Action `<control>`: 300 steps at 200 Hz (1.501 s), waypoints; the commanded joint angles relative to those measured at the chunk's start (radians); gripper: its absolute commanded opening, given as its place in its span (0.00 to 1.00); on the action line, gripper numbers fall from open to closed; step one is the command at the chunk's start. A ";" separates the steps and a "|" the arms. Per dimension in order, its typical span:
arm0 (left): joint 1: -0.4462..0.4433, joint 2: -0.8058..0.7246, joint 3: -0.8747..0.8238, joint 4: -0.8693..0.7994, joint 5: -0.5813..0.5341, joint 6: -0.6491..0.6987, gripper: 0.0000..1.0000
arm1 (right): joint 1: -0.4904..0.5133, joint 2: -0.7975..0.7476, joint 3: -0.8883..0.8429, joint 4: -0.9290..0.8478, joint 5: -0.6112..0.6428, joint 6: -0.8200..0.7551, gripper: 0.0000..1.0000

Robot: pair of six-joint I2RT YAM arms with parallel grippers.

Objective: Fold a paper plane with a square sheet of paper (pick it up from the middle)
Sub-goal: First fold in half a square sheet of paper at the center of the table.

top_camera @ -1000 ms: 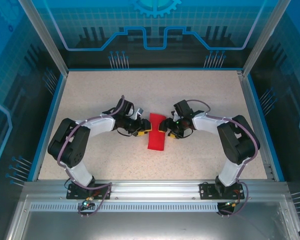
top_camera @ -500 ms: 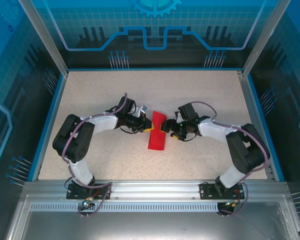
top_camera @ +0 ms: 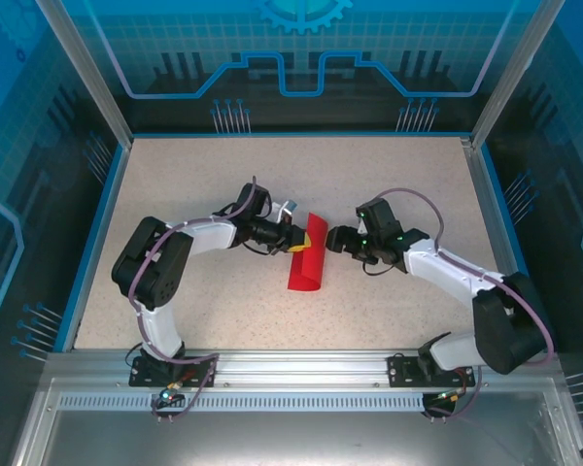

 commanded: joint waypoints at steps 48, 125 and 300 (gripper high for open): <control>-0.004 0.012 0.053 -0.232 -0.110 0.146 0.06 | 0.014 0.115 0.024 0.081 -0.138 0.040 0.79; -0.005 0.037 0.085 -0.291 -0.155 0.174 0.07 | 0.055 0.245 0.083 0.038 -0.128 0.048 0.54; -0.005 -0.283 0.005 -0.446 -0.586 0.169 0.53 | 0.086 0.350 0.173 -0.019 -0.079 0.079 0.48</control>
